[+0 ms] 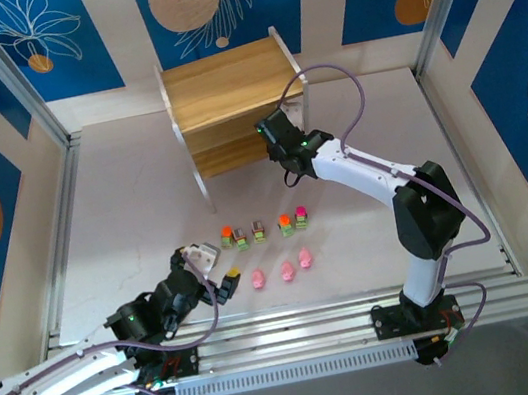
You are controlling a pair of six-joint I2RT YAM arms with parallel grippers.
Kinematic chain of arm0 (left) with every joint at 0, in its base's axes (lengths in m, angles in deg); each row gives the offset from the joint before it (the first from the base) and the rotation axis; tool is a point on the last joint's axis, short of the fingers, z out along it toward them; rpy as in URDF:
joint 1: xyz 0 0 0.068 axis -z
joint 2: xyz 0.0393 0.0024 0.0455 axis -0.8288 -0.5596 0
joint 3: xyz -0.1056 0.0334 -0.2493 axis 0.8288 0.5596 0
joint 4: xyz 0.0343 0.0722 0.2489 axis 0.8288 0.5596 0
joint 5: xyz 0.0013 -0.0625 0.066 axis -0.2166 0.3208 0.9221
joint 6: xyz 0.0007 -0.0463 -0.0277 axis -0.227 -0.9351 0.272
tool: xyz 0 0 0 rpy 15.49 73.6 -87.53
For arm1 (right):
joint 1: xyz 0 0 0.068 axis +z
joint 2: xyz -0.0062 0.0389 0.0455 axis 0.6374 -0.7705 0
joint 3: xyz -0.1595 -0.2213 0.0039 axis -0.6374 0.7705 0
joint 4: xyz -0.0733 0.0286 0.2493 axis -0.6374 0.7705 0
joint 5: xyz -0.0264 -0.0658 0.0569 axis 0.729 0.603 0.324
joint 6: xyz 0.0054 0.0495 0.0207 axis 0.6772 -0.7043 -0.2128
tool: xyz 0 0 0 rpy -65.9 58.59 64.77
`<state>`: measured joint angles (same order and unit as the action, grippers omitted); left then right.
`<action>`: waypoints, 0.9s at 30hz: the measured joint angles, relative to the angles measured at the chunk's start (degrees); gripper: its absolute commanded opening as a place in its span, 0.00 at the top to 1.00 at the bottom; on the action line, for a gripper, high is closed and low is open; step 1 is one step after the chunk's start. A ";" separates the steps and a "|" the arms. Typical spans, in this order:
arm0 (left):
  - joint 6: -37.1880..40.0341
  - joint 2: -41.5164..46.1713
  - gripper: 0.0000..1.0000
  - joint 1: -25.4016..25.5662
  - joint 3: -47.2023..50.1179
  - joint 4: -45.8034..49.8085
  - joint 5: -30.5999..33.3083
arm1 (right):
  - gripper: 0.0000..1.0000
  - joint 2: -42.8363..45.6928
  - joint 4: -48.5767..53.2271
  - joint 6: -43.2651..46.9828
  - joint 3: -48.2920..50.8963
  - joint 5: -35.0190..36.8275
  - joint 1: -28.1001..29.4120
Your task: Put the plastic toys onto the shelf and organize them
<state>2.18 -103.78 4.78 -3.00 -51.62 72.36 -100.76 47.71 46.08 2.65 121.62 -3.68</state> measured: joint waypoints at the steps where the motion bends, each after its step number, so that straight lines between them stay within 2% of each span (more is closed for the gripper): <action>1: 0.00 0.07 0.01 0.00 0.00 -0.02 0.00 | 0.69 0.00 0.00 0.04 0.00 0.00 0.00; 10: 0.00 0.28 0.01 0.00 0.00 -0.02 0.00 | 0.67 0.00 -0.42 0.59 0.02 0.02 -0.07; 18: 0.00 0.28 0.01 0.00 0.00 0.00 0.00 | 0.58 0.00 -2.62 0.81 0.37 -0.02 -0.17; 27: 0.00 0.28 0.00 0.00 0.00 -0.02 0.00 | 0.54 0.11 -3.69 0.87 1.25 -0.02 -0.15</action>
<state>2.18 -103.50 4.78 -3.00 -51.64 72.36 -100.65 44.02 46.95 3.90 121.60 -3.83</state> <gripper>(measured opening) 0.995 0.457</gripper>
